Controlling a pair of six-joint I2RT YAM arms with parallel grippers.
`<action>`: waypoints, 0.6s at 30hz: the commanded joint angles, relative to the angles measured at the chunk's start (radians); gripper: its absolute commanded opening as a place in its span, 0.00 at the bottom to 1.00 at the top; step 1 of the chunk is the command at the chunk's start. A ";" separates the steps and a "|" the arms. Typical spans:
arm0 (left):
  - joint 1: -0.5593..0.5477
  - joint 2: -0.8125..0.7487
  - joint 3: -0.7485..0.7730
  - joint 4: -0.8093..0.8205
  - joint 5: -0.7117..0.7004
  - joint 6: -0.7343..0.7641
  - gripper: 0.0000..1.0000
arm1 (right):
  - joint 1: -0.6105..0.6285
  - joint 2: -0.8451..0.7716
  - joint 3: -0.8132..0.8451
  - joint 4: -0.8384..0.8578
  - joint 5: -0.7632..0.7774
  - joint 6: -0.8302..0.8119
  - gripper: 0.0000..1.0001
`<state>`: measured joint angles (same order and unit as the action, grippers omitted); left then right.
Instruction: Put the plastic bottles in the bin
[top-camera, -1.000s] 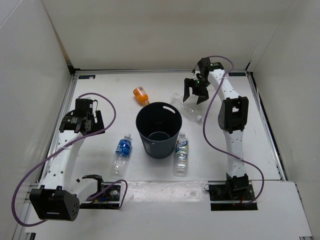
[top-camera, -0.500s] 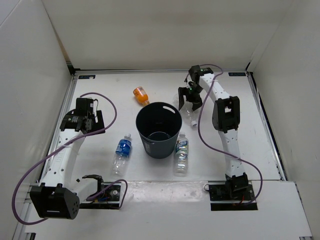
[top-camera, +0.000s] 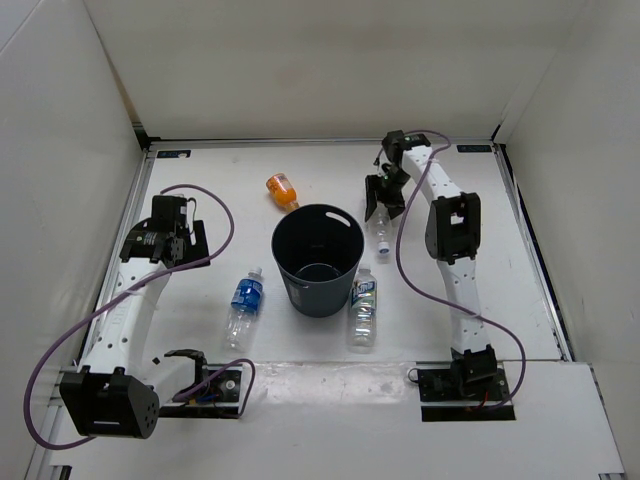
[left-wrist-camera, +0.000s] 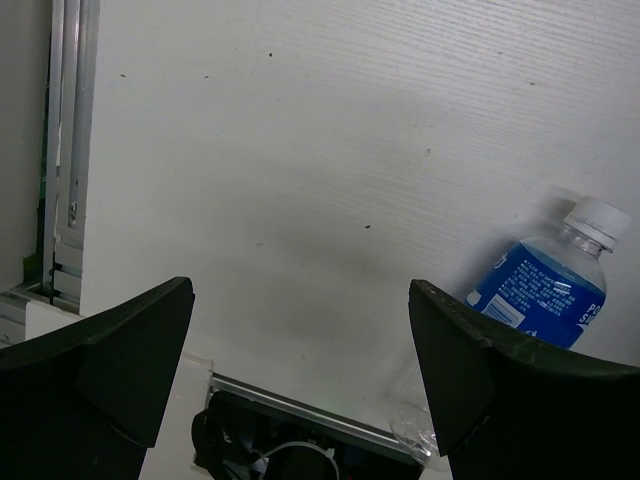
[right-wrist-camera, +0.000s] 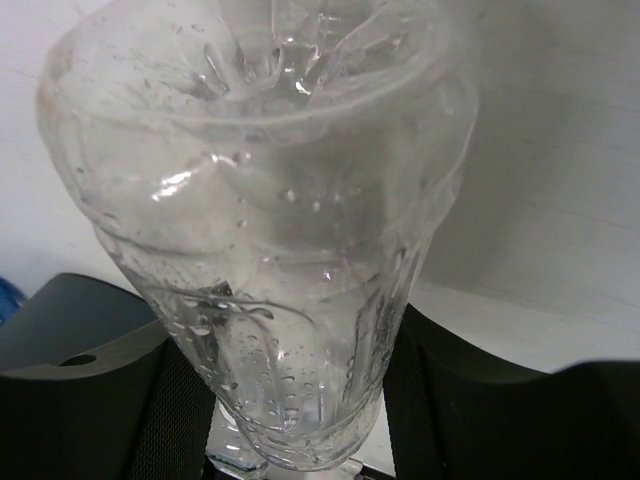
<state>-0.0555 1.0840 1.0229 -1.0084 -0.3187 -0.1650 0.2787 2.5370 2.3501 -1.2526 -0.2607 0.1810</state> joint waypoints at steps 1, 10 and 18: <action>-0.004 -0.007 0.008 0.031 -0.010 0.002 0.99 | -0.042 -0.023 0.097 -0.022 -0.038 0.031 0.13; -0.004 0.004 0.008 0.088 -0.030 -0.014 0.99 | -0.145 -0.279 0.112 0.212 -0.330 0.048 0.00; -0.004 0.037 0.005 0.183 0.032 -0.088 0.99 | -0.191 -0.559 -0.087 0.438 -0.714 0.183 0.00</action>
<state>-0.0555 1.1175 1.0218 -0.8955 -0.3275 -0.2157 0.0853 2.0663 2.3447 -0.9470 -0.7227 0.2676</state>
